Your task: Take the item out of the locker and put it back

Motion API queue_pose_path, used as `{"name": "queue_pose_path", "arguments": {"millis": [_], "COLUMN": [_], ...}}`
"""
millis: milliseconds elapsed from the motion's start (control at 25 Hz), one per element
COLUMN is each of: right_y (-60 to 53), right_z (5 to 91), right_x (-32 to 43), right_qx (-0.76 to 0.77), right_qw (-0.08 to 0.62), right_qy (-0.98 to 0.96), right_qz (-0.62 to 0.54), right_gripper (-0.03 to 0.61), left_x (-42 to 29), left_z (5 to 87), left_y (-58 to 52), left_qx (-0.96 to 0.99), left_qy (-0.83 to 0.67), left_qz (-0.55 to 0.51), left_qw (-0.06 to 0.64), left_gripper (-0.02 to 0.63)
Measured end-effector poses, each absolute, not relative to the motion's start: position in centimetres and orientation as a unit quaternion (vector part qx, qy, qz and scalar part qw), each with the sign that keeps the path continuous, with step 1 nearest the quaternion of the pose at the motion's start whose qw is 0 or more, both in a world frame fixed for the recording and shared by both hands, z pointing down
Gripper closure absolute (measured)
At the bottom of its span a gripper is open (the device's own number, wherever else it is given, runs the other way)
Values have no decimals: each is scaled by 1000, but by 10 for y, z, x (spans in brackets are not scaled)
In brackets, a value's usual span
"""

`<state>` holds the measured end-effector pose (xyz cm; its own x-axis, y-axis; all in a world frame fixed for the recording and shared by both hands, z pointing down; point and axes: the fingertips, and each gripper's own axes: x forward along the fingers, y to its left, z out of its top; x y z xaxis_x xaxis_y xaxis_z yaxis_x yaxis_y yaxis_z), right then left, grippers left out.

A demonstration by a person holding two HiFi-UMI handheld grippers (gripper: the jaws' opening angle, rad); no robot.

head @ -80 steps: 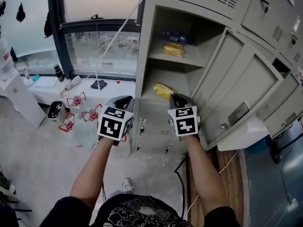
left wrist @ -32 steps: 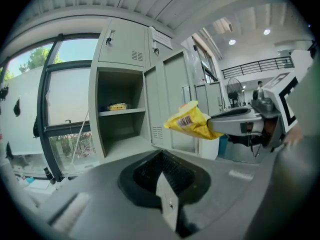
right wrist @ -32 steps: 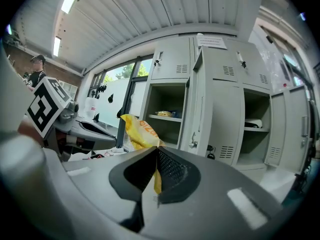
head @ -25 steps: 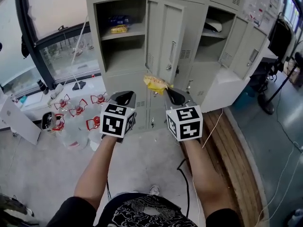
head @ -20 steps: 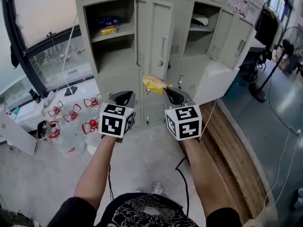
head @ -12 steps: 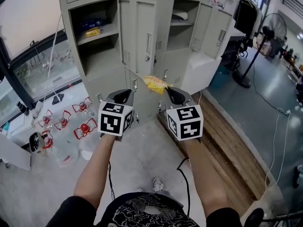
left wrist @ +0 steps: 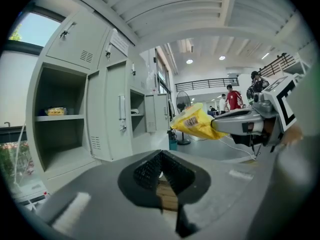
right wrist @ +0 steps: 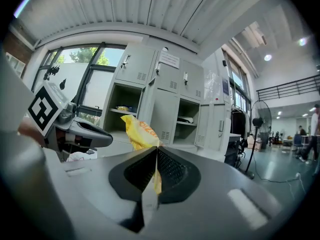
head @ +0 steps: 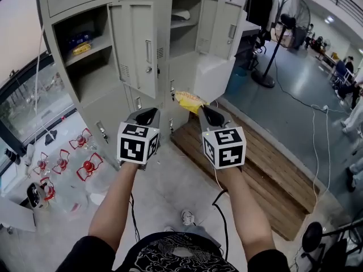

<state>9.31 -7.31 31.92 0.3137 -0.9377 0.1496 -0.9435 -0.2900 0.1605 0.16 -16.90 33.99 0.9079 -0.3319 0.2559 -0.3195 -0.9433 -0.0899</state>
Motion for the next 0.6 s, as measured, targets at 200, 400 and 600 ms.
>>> {"name": "queue_pose_path", "arguments": {"millis": [200, 400, 600], "right_y": [-53, -45, -45], "right_z": [321, 325, 324], "right_x": [106, 118, 135], "right_qx": [822, 833, 842], "right_qw": [110, 116, 113], "right_qy": [-558, -540, -527], "right_qz": [18, 22, 24], "right_gripper": [552, 552, 552], "left_x": [18, 32, 49], "left_z": [339, 339, 333], "left_y": [-156, -152, -156], "left_qx": [-982, -985, -987], "left_qy": [139, 123, 113], "left_qz": [-128, -120, -111], "left_qw": [29, 29, 30], "left_gripper": [614, 614, 614]}}
